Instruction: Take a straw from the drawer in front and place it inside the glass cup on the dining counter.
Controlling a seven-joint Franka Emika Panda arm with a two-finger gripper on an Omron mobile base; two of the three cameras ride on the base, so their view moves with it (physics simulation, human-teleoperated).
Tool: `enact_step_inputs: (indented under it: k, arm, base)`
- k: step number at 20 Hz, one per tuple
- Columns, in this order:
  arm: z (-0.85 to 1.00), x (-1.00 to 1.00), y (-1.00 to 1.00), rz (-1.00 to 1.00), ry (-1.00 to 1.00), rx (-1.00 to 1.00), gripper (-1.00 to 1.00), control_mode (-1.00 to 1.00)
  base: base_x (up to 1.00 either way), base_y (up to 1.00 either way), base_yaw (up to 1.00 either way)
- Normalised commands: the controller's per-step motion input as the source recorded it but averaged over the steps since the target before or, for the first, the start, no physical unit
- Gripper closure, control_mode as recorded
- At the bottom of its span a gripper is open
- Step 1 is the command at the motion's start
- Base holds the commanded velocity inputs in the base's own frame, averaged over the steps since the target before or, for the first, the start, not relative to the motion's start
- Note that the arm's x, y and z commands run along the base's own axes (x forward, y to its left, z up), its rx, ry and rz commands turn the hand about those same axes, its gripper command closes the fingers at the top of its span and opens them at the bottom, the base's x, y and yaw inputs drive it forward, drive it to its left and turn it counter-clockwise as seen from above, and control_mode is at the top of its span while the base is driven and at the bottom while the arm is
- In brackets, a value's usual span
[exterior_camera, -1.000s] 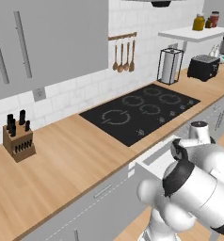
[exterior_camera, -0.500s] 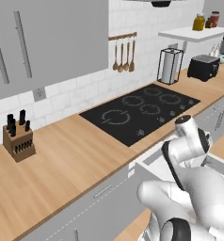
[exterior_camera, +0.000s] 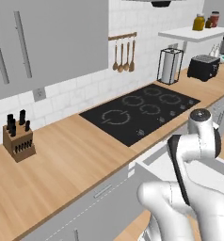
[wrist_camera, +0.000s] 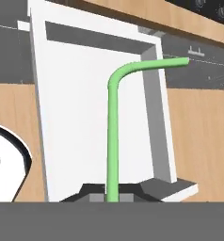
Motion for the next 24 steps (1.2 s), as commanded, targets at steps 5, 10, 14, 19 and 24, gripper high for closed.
enact_step_inputs:
  k: [5, 10, 14, 19, 24]
  arm:
    - [0.00, 0.23, 0.93, 0.00, -0.38, 0.15, 1.00, -1.00]
    - [-0.01, 0.08, 0.52, 0.01, -0.33, 0.20, 1.00, -1.00]
    - [-0.47, 0.10, 0.28, 0.00, -0.13, 0.17, 1.00, -1.00]
    - [-0.65, 0.18, 0.54, -0.01, -0.13, 0.01, 1.00, -1.00]
    - [-0.02, 0.06, 0.57, -0.02, -0.09, -0.03, 1.00, -1.00]
  base:
    - [0.00, 0.00, 0.00]
    - [0.00, 0.00, 0.00]
    - [0.00, 0.00, 0.00]
    - [0.00, 0.00, 0.00]
    - [0.00, 0.00, 0.00]
